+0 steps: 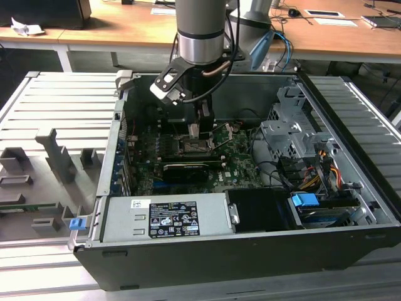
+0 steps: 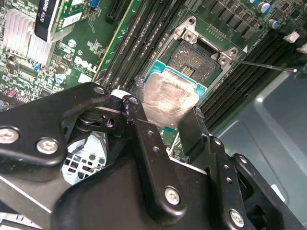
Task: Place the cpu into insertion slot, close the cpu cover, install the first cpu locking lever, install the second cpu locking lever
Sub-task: 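Place the cpu into insertion slot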
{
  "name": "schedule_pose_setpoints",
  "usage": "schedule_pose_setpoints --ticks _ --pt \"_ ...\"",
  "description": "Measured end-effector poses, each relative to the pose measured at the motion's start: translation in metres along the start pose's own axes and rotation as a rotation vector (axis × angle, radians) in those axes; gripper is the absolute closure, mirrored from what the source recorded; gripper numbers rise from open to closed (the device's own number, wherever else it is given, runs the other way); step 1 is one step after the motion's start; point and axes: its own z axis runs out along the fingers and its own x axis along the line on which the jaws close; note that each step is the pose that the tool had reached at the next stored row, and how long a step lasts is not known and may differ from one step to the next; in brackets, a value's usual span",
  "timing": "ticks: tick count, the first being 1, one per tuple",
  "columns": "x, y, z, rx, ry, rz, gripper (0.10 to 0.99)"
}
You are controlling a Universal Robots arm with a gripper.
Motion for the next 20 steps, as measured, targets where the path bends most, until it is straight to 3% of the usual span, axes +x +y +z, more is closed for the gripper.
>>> schedule_pose_setpoints --ticks 3,15,20 --pt "0.0011 -0.0004 0.0052 0.005 -0.0114 0.0 0.557" --pt "0.0028 -0.001 0.0109 0.006 -0.0133 0.019 0.557" --pt "0.0067 -0.0015 0.0173 0.007 -0.0127 0.018 0.557"
